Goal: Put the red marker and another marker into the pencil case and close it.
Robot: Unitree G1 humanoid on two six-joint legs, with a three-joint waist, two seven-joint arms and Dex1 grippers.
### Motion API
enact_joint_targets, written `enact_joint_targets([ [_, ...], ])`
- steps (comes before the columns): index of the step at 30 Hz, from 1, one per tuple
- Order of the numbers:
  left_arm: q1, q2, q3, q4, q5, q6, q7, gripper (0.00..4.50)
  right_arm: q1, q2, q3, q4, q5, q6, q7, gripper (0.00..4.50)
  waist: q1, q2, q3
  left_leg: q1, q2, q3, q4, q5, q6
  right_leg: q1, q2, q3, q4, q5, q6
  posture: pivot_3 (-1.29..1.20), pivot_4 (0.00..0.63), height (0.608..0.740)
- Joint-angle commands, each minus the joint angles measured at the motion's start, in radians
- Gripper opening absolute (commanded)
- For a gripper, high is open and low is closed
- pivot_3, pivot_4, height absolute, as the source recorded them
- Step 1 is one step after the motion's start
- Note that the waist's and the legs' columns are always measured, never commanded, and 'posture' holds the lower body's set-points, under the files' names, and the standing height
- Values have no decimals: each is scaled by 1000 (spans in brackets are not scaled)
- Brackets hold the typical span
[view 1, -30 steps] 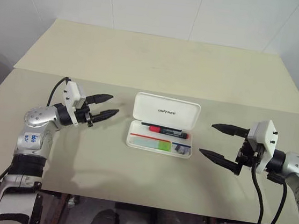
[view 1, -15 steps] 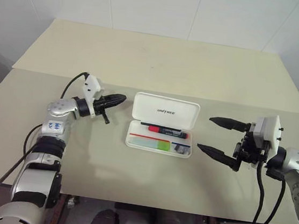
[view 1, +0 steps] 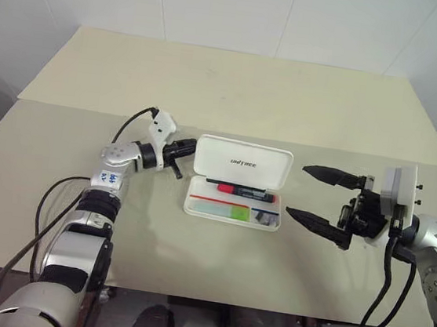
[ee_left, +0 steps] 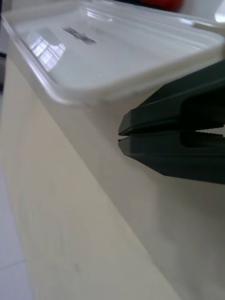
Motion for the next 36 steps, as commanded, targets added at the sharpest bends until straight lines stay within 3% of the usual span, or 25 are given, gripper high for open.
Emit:
enact_joint_targets([
  [1,-45,-12,0,-19,-22,-38,-66,27,6,6,-17,-18,-4,-29,-4,4500,0,0,0,0,0,0,0,0,0,0,0,0,0,0,0,0,150,740],
  [10,-4,56,5,-155,-81,-30,-273,27,52,27,-13,-44,-11,-33,-26,4500,-3,0,0,-1,0,1,0,0,0,-1,1,1,0,0,0,0,150,740],
  [20,44,102,-121,-287,-32,41,-411,27,63,33,-10,-47,-19,-36,-43,4500,0,0,0,-1,0,1,1,0,0,-1,1,1,1,0,0,0,150,740],
  [32,190,47,-260,-354,73,101,-300,27,105,46,-20,-94,-26,-33,-94,4500,-1,2,-1,1,0,1,1,0,0,-1,1,4,-1,0,0,0,150,740],
  [36,211,50,-285,-378,90,141,-277,27,128,49,-25,-117,-23,-32,-113,4500,-2,5,-3,8,0,1,1,0,0,7,1,4,-1,0,0,0,150,740],
])
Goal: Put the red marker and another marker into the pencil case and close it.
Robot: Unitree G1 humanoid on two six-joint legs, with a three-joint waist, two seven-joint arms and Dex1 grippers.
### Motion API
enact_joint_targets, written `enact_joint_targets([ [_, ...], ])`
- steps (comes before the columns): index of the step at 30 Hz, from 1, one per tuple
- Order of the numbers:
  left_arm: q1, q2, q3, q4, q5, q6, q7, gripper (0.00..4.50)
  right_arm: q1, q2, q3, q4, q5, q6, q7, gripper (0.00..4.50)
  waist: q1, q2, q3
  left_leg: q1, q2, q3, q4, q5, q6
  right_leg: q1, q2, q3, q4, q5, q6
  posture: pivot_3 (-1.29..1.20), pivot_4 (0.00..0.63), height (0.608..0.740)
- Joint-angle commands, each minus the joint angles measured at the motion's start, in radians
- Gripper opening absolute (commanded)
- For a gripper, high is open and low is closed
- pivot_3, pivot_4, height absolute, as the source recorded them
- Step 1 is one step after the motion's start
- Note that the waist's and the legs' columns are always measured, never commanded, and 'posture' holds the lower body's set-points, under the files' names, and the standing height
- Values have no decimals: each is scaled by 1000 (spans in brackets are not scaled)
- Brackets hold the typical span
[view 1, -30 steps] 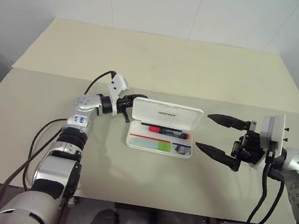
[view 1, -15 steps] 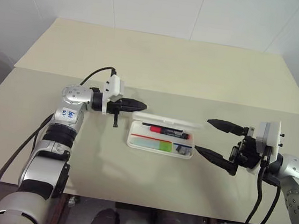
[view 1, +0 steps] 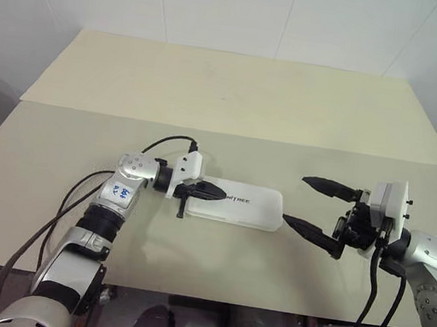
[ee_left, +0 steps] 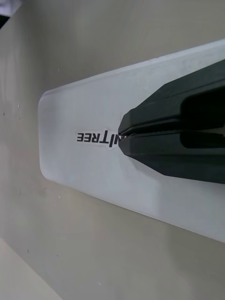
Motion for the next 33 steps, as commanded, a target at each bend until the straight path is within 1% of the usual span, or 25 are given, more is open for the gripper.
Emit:
enact_joint_targets([
  [1,31,-5,-53,1,54,40,20,27,9,6,-25,-47,10,-11,-22,4500,0,0,0,2,0,-1,0,0,0,4,0,0,-1,0,0,0,150,740],
  [4,15,-20,-33,-13,23,73,35,27,4,8,-18,-45,9,-12,-31,4500,0,1,-1,2,-1,-1,0,0,0,7,-1,0,-2,1,0,0,150,740],
  [9,-2,-42,67,-70,-80,191,68,27,-16,7,-8,-24,5,-15,-28,4500,1,1,-1,2,-1,-2,0,1,1,6,-1,0,-2,1,1,0,150,740],
  [13,27,29,211,-173,-220,273,52,27,-59,8,14,36,-14,-24,-7,4500,-6,1,-1,-2,0,-2,0,1,1,1,0,-1,-5,2,1,0,150,740],
  [19,149,139,333,-328,-337,319,18,27,-67,8,-6,127,-48,-69,23,4500,-2,2,-1,-2,3,-1,-3,-1,-1,-3,0,-1,0,1,-1,0,150,740],
  [22,226,173,382,-415,-380,341,36,624,-61,6,-25,163,-66,-110,35,4500,0,2,-1,-4,2,-1,-2,-1,-1,-4,-1,-1,-1,1,-1,0,150,740],
  [25,339,225,432,-514,-406,358,44,1556,-49,9,-55,182,-75,-154,36,4500,-1,2,-1,-4,1,-1,-2,-1,0,-4,-3,-1,-4,1,-1,0,150,740],
  [27,388,247,455,-552,-418,362,56,2275,-38,3,-78,194,-70,-170,45,4500,-2,2,-1,-4,2,-1,-3,-1,0,-4,-9,-3,-6,1,-1,0,150,740],
  [30,438,264,479,-599,-427,364,84,3353,-9,-12,-103,196,-66,-171,61,4500,0,2,-1,-3,1,-1,-3,-1,0,-3,-10,-4,-5,1,-2,0,150,740],
  [33,446,266,470,-618,-425,361,104,4418,17,-24,-129,206,-62,-174,81,4500,0,2,-1,-3,0,-2,-3,-1,0,-3,-11,-5,-5,1,-2,0,150,740],
])
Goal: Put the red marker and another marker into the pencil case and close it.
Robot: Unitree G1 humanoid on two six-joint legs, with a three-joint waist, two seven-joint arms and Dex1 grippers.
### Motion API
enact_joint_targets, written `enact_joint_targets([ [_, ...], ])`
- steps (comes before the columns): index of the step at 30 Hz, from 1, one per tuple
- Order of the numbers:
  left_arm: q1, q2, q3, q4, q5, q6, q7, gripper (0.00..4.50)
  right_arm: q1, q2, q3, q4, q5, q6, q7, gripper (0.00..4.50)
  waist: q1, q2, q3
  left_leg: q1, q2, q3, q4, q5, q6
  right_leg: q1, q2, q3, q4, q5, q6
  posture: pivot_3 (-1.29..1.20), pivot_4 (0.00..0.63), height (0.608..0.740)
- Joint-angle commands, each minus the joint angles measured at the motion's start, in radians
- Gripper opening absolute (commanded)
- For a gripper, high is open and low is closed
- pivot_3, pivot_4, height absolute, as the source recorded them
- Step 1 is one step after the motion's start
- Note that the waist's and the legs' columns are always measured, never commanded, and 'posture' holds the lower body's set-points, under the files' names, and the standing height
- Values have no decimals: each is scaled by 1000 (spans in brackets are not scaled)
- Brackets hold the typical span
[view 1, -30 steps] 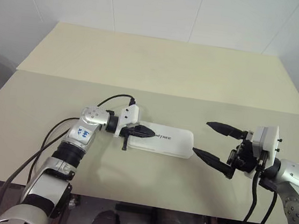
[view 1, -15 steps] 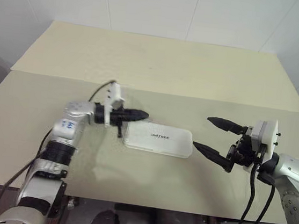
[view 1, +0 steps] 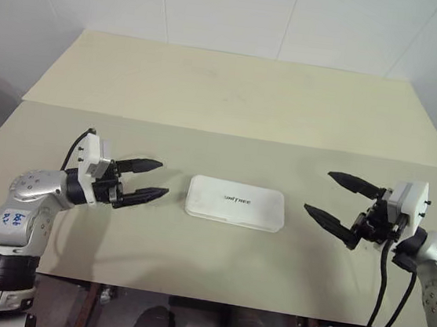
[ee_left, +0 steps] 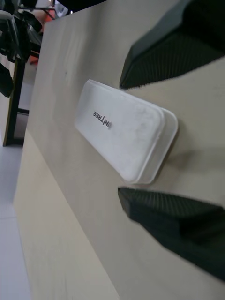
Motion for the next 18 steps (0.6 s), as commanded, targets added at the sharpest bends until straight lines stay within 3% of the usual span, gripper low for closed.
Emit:
enact_joint_targets([
  [1,-4,12,17,-48,-26,-11,19,4467,25,-26,-58,1,12,-24,26,4500,-1,0,0,0,0,0,0,0,0,1,0,0,0,0,0,0,150,740],
  [12,-77,4,-58,20,25,-83,14,4467,154,-23,-115,-34,35,-20,54,4500,-4,0,0,3,0,-1,0,0,0,6,0,-1,-2,0,0,0,150,740],
  [18,-75,2,-74,16,17,-82,18,4467,146,-19,-94,-48,43,1,32,4500,-3,0,0,3,0,0,0,0,0,6,0,0,-2,0,0,0,150,740],
])
